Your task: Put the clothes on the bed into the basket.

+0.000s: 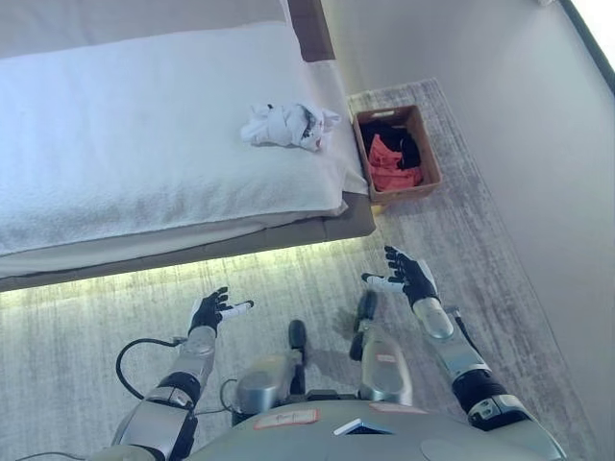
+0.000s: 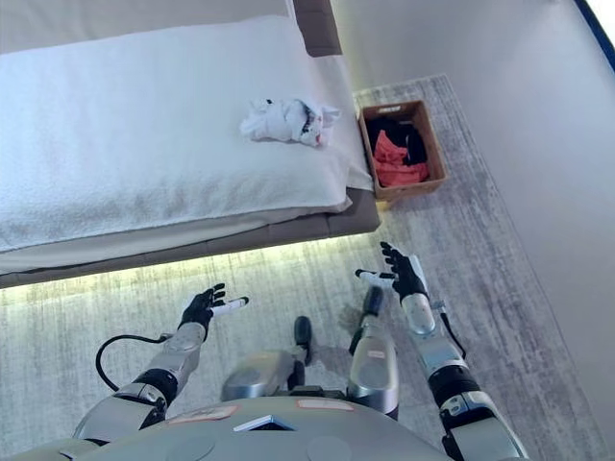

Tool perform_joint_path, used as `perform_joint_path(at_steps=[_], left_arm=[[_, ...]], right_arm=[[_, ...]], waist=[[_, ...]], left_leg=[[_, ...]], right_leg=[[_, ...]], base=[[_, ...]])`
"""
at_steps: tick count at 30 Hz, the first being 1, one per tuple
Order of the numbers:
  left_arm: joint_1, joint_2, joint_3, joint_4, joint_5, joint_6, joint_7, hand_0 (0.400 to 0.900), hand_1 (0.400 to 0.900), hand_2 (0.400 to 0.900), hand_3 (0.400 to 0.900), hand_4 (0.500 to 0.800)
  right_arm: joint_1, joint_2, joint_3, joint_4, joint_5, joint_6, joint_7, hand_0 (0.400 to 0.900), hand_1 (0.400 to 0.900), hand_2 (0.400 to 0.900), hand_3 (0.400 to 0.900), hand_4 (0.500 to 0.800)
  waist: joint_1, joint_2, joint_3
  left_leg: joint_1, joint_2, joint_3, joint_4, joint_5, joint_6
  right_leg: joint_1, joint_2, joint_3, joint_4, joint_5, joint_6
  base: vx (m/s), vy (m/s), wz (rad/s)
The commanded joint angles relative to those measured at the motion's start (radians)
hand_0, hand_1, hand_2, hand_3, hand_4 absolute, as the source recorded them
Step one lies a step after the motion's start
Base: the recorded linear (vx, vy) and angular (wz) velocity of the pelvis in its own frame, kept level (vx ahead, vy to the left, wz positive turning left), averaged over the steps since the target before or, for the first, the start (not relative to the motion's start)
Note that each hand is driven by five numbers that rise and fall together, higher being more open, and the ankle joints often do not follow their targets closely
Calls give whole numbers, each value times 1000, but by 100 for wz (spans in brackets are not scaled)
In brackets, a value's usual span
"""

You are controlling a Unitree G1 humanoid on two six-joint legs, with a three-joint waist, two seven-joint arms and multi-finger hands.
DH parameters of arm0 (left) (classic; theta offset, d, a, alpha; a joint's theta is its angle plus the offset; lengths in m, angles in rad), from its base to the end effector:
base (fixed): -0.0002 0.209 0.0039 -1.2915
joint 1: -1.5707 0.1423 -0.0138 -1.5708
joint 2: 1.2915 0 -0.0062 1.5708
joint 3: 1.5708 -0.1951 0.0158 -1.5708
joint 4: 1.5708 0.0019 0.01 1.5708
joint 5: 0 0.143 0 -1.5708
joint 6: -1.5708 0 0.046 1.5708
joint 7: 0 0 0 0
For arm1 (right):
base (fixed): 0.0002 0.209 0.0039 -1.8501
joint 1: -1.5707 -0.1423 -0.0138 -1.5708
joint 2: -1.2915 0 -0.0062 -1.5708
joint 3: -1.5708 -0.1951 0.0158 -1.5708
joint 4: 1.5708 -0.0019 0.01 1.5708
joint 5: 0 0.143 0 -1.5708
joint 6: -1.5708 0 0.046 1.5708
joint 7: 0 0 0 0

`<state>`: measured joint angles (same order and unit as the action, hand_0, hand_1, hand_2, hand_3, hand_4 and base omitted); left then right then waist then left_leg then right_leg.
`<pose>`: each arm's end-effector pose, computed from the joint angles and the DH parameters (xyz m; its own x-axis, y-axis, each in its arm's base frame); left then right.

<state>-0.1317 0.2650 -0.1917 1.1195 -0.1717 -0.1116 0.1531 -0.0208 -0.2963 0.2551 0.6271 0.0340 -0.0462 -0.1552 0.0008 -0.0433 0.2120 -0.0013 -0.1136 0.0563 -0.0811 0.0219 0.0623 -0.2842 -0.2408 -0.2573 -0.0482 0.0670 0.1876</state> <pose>0.1456 0.2238 -0.1068 0.6324 0.2687 -0.7266 -0.0487 0.9499 0.3089 0.1700 -0.1990 -0.0703 0.8467 -0.1004 -0.5224 -0.1036 0.9321 -0.3471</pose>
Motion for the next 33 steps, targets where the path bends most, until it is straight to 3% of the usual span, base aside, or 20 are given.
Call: perform_joint_path(at_steps=[1, 2, 3, 4, 5, 6, 9, 10, 12, 13, 14, 15, 17, 20, 23, 26, 28, 31, 32, 33], left_arm=[[-45, 50, 10, -29, -2, -50, 31, 900, 900, 900, 900, 800], [-29, 42, 8, -19, -6, -47, 23, 900, 900, 900, 900, 800], [-13, 35, 13, -27, -18, -47, 15, 900, 900, 900, 900, 800], [-13, 36, 13, -27, -18, -47, 15, 900, 900, 900, 900, 800], [4, 23, 13, -62, -37, -52, 12, 900, 900, 900, 900, 800], [8, 22, 13, -79, -41, -56, 13, 900, 900, 900, 900, 800], [7, 20, 9, -93, -51, -56, 22, 900, 900, 900, 900, 800], [2, 20, -1, -99, -47, -57, 21, 900, 900, 900, 900, 800], [6, 16, -5, -97, -45, -55, 15, 900, 900, 900, 900, 800], [9, 16, -3, -100, -43, -56, 14, 900, 900, 900, 900, 800], [15, 14, -4, -103, -37, -54, 12, 900, 900, 900, 900, 800], [22, 5, -2, -86, -17, -50, 16, 900, 900, 900, 900, 800], [36, -8, 7, -74, 5, -43, 18, 900, 900, 900, 900, 800], [74, -10, 24, -74, 21, -45, 15, 900, 900, 900, 900, 800], [63, 4, 26, -65, 43, -51, 24, 900, 900, 900, 900, 800], [39, 40, 11, -101, 52, -49, 32, 900, 900, 900, 900, 800], [17, 50, 2, -104, 49, -55, 38, 900, 900, 900, 900, 800], [-28, 67, -12, -99, 36, -67, 64, 900, 900, 900, 900, 800], [-34, 68, -10, -103, 27, -70, 73, 900, 900, 900, 900, 800], [-43, 65, -12, -104, 26, -72, 76, 900, 900, 900, 900, 800]], right_arm=[[-77, -53, -58, -76, 10, -58, -59, 900, 900, 900, 900, 800], [-73, -63, -64, -58, 17, -59, -58, 900, 900, 900, 900, 800], [-74, -73, -60, -59, 19, -62, -53, 900, 900, 900, 900, 800], [-74, -72, -60, -59, 19, -62, -53, 900, 900, 900, 900, 800], [-95, -87, -40, -58, 28, -72, -45, 900, 900, 900, 900, 800], [-105, -94, -35, -61, 34, -77, -42, 900, 900, 900, 900, 800], [-113, -108, -34, -60, 34, -75, -39, 900, 900, 900, 900, 800], [-120, -116, -39, -53, 30, -72, -41, 900, 900, 900, 900, 800], [-116, -122, -49, -51, 31, -67, -43, 900, 900, 900, 900, 800], [-112, -126, -58, -52, 36, -70, -49, 900, 900, 900, 900, 800], [-106, -126, -66, -56, 38, -69, -50, 900, 900, 900, 900, 800], [-97, -126, -70, -60, 23, -71, -62, 900, 900, 900, 900, 800], [-87, -137, -66, -93, -27, -66, -68, 900, 900, 900, 900, 800], [-83, -158, -61, -145, -130, -58, -66, 900, 900, 900, 900, 800], [-100, -165, -73, -169, -194, -51, -90, 900, 900, 900, 900, 800], [-153, -171, -54, -212, -260, -38, -112, 900, 900, 900, 900, 800], [-184, -174, -35, -219, -281, -39, -122, 900, 900, 900, 900, 800], [-307, -187, 7, -244, -345, -12, -146, 900, 900, 900, 900, 800], [-344, -189, 24, -256, -381, -3, -157, 900, 900, 900, 900, 800], [-363, -195, 33, -269, -399, -1, -165, 900, 900, 900, 900, 800]], waist=[[-9, -17, -16], [-23, -9, -59], [-21, -1, -69], [-22, -4, -70], [0, -2, -45], [18, -5, -26], [46, -16, 0], [57, -19, 7], [65, -29, 5], [66, -29, -1], [70, -35, -8], [71, -7, -25], [73, 14, -41], [76, 24, -74], [81, -1, -100], [82, -9, -74], [78, -6, -55], [77, -3, -12], [82, -1, 5], [80, -3, 22]], left_leg=[[90, 117, -42, -6, -125, -85], [141, 188, -46, -6, -136, -104], [149, 213, -36, 55, -112, -106], [146, 211, -38, 55, -110, -106], [19, 199, -42, 421, -80, -102], [-59, 180, -56, 607, -72, -89], [-154, 155, -63, 734, -71, -79], [-191, 137, -37, 663, -107, -74], [-235, 142, -13, 597, -99, -78], [-244, 168, 13, 465, -107, -88], [-231, 173, 35, 351, -56, -82], [-217, 194, 63, 70, 84, -111], [-228, 182, 50, -6, 111, -119], [-180, 154, 42, -6, 121, -109], [-152, 109, 48, -6, 85, -80], [-140, 91, 62, -6, 59, -43], [-143, 94, 66, -6, 52, -38], [-138, 99, 71, -6, 36, -50], [-140, 110, 77, -6, 35, -54], [-139, 115, 74, -6, 32, -54]], right_leg=[[38, 45, 5, 6, 150, -13], [79, 98, 10, -10, 119, -33], [113, 122, 6, -7, 100, -49], [111, 120, 5, -8, 101, -49], [182, 143, -1, -15, 71, -88], [215, 154, -4, -17, 49, -110], [280, 163, -15, -29, 4, -133], [302, 157, -16, -30, -12, -130], [333, 151, -15, -38, -28, -131], [354, 155, -14, -39, -48, -121], [358, 148, -19, -39, -45, -122], [375, 163, -30, -39, -67, -111], [407, 168, -30, -39, -83, -99], [445, 152, 0, -39, -106, -86], [460, 105, 21, -32, -92, -63], [331, 66, 51, 232, -77, -51], [271, 65, 57, 274, -59, -52], [216, 23, -31, 101, 32, -44], [185, 15, -47, 63, 61, -33], [177, 17, -27, 46, 76, -27]], base=[[730, -598, 78], [794, -594, 63], [629, -431, 48], [423, -353, -13], [323, -358, -18], [433, -450, -28], [203, -172, -3], [410, -174, 11], [356, -74, 6], [259, 3, 9], [505, 84, 20], [315, 99, 10], [469, 182, -9], [463, 268, -52], [378, 295, -40], [205, 235, -35], [53, 122, -34], [73, 16, -33], [34, -99, -9], [73, -105, 8]])
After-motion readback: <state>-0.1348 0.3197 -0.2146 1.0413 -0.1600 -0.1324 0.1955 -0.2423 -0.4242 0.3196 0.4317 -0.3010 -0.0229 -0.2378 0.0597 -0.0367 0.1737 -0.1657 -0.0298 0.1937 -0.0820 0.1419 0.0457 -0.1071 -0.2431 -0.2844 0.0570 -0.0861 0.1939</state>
